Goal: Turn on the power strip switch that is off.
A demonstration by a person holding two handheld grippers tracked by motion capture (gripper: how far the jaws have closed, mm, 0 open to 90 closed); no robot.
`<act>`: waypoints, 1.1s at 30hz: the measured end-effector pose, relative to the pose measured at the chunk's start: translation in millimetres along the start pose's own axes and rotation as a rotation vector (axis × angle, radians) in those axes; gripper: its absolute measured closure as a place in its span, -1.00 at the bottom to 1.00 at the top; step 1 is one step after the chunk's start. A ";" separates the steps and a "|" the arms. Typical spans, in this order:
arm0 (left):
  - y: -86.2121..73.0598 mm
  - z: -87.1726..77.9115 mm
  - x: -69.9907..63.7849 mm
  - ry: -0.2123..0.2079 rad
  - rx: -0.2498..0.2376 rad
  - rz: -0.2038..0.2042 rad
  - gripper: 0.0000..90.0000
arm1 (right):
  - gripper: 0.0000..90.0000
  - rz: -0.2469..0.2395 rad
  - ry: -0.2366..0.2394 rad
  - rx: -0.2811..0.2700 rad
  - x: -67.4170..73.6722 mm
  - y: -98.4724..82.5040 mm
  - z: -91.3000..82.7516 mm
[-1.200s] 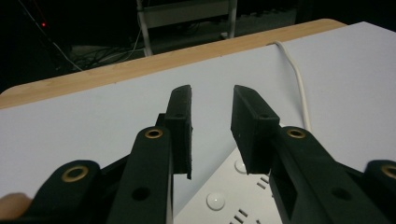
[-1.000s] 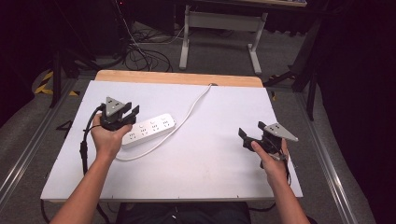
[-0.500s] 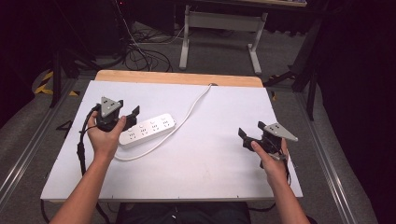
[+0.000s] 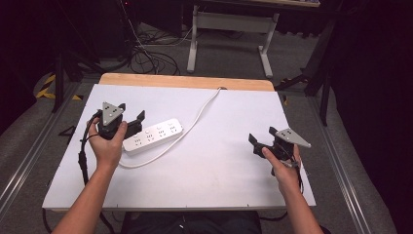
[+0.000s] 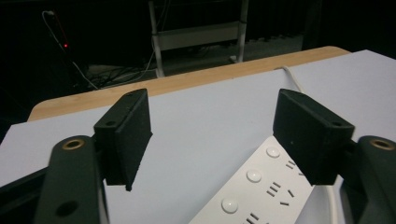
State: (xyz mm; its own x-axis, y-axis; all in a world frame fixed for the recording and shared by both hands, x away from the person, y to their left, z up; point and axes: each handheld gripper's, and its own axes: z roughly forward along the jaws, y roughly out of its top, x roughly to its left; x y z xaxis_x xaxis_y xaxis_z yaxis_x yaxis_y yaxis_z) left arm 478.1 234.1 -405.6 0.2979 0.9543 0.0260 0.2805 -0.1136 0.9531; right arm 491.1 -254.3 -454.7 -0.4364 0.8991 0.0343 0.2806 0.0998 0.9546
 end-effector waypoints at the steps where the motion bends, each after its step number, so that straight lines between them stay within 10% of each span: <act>1: 0.2 -1.2 0.2 0.005 -0.005 -0.005 -0.37 | -0.73 0.000 0.000 0.000 0.1 0.0 -0.1; 12: -0.6 -9.2 4.4 0.026 -0.020 -0.009 -0.61 | -0.73 -0.001 0.002 0.000 1.0 0.1 0.3; 15: -1.1 -9.3 3.8 0.037 -0.027 -0.015 -0.97 | -0.73 0.002 0.000 -0.001 0.9 0.2 0.3; 33: -2.1 -11.4 3.6 0.066 -0.035 -0.030 -0.97 | -0.73 -0.011 0.000 -0.001 3.5 0.8 -1.1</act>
State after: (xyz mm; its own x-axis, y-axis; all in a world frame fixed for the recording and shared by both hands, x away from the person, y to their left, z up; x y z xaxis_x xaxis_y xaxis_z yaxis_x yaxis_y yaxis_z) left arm 468.1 240.9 -404.0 0.2290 0.9733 0.0161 0.2562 -0.0762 0.9636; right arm 488.8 -251.6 -453.5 -0.4394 0.8980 0.0233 0.2744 0.1094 0.9554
